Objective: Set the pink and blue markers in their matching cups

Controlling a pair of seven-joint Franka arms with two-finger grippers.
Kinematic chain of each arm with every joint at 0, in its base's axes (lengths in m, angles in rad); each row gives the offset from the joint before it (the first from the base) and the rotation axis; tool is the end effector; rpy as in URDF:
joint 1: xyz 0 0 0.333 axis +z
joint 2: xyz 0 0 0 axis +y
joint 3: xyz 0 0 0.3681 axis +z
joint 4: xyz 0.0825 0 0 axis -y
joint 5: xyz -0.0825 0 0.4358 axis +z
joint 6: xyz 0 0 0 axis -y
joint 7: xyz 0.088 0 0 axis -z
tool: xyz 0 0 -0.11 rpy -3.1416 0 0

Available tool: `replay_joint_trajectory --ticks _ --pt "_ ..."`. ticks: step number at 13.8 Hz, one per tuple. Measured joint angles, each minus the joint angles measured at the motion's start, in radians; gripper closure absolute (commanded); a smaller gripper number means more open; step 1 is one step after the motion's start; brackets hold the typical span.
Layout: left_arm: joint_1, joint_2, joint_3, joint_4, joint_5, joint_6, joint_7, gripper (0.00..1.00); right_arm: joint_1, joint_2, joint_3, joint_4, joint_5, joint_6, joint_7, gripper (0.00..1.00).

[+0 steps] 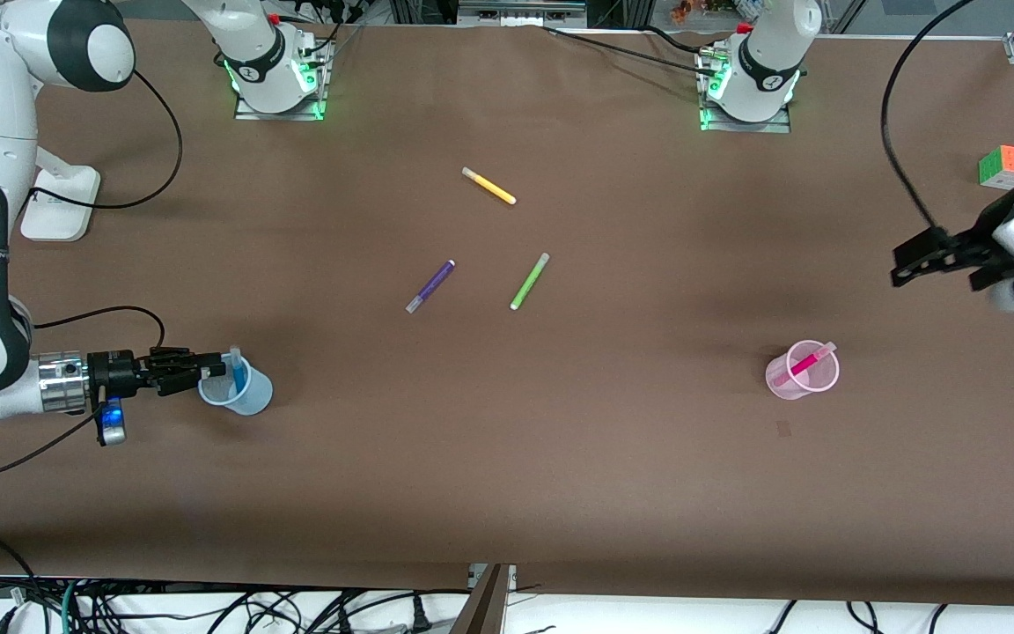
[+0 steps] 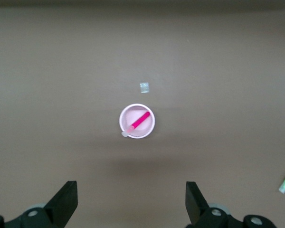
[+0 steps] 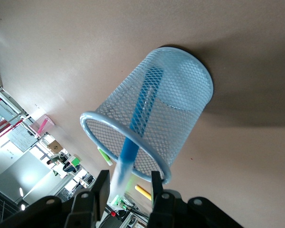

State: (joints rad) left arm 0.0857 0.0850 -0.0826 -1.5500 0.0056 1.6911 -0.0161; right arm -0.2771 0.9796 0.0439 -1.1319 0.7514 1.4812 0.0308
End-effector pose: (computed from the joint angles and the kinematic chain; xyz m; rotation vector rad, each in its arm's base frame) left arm 0.6476 0.0049 0.6424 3.1384 0.0301 0.0885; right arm 0.7864 -0.1154 0.2058 -2.1676 0.5050 0.6224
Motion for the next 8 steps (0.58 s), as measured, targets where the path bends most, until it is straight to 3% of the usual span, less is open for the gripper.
replay_joint_trajectory --ticks 3,8 --pt "-0.011 -0.085 0.018 -0.088 -0.004 0.017 -0.002 0.0 0.0 -0.004 0.005 0.011 0.007 -0.002 0.032 0.59" --pt "-0.025 -0.09 -0.01 -0.103 -0.004 0.017 -0.007 0.0 0.002 -0.095 0.04 0.046 0.014 -0.079 0.22 0.6"
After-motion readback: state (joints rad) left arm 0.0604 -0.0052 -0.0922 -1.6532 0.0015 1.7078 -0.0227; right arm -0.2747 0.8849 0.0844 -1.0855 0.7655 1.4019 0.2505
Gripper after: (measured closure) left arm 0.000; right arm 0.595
